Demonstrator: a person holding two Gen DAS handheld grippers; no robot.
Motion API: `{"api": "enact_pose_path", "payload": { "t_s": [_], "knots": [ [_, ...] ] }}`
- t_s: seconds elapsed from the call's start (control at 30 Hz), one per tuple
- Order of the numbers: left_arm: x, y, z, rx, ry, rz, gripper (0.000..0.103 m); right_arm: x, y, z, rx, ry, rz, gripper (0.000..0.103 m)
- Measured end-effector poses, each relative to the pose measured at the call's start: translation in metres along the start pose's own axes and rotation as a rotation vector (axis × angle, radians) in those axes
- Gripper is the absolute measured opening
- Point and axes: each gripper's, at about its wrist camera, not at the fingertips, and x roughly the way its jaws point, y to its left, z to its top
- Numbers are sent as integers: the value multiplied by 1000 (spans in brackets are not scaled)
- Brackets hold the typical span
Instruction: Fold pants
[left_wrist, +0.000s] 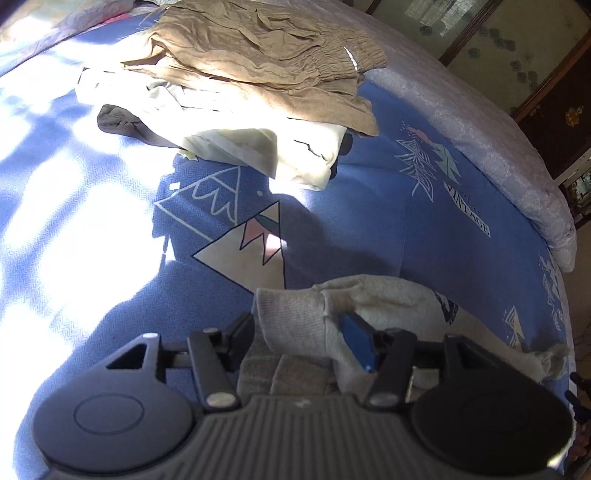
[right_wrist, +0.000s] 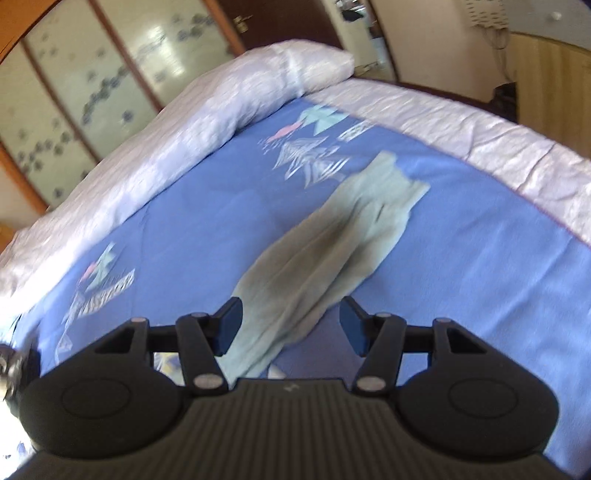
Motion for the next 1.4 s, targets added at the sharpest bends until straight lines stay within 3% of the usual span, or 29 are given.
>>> {"api": "enact_pose_path", "payload": {
  "t_s": [0.23, 0.27, 0.3, 0.37, 0.4, 0.43, 0.47, 0.53, 0.6, 0.7, 0.77, 0.8, 0.83, 0.87, 0.93, 1.17, 1.23, 1.3, 1.4],
  "knots": [
    [26, -24, 25, -27, 5, -52, 60, 30, 38, 10, -71, 57, 4, 60],
    [34, -29, 26, -11, 23, -44, 53, 37, 43, 12, -80, 66, -2, 60],
    [44, -36, 25, 16, 49, -19, 30, 44, 49, 12, -101, 74, -13, 60],
    [61, -43, 22, 53, 104, -2, 4, 64, 66, 15, -191, 122, -68, 57],
    [65, -43, 19, 53, 104, 5, 4, 78, 71, 13, -224, 174, -113, 45],
    [64, -43, 17, 59, 95, 13, 4, 94, 71, 10, -226, 243, -154, 14],
    [59, -42, 15, 63, 73, 14, 4, 103, 70, 8, -219, 272, -173, 6],
    [41, -36, 15, 45, 16, -9, 4, 105, 74, 12, -211, 235, -173, 6],
    [17, -28, 21, 9, -66, -33, 4, 94, 86, 27, -166, 120, -84, 6],
    [0, -21, 31, -66, -163, -38, 4, 78, 101, 56, -41, -69, 64, 8],
    [4, -22, 35, -80, -210, 38, 7, 86, 112, 62, 4, -90, 78, 22],
    [9, -22, 36, -79, -205, 63, 12, 95, 118, 62, -2, -50, 46, 53],
    [15, -20, 36, -81, -177, 72, 20, 101, 125, 58, -22, -16, -1, 63],
    [20, -14, 36, -100, -130, 70, 36, 101, 128, 53, -47, -9, -14, 63],
    [15, 2, 27, -143, -107, 32, 36, 89, 129, 38, -84, -9, 35, 63],
    [-54, 46, -24, -57, -79, -37, 46, 19, 94, -18, -174, 100, 217, 63],
    [-71, 51, -42, -35, -73, -53, 47, -4, 101, -43, -208, 151, 314, 63],
    [-83, 51, -61, -4, -58, -65, 57, -28, 107, -69, -262, 193, 401, 63],
    [-83, 43, -85, 50, -15, -76, 58, -61, 132, -111, -350, 230, 505, 63]
  ]
}}
